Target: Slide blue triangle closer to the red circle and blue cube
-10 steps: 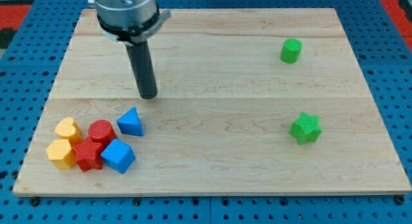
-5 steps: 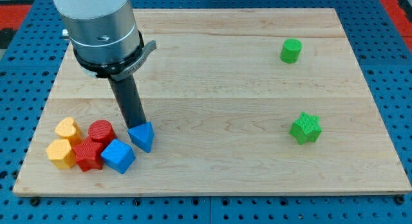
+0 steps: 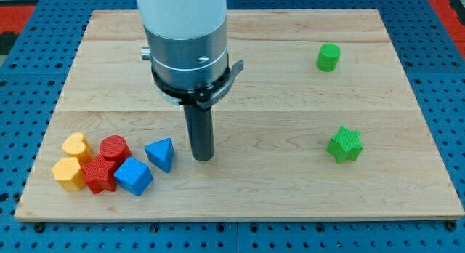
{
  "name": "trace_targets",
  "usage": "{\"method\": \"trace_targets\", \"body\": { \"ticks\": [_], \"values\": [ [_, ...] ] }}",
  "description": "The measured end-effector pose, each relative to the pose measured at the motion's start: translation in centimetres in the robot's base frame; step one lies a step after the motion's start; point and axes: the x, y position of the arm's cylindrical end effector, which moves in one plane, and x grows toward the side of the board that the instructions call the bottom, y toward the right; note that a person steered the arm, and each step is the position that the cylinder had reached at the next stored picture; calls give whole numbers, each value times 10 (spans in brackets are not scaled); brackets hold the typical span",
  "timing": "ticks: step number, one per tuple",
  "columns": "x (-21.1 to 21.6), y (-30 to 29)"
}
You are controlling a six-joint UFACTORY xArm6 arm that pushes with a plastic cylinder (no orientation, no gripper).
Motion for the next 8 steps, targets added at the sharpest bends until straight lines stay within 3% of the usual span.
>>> {"method": "trace_targets", "body": {
  "ticks": [8],
  "values": [
    [0,-69]
  ]
}}
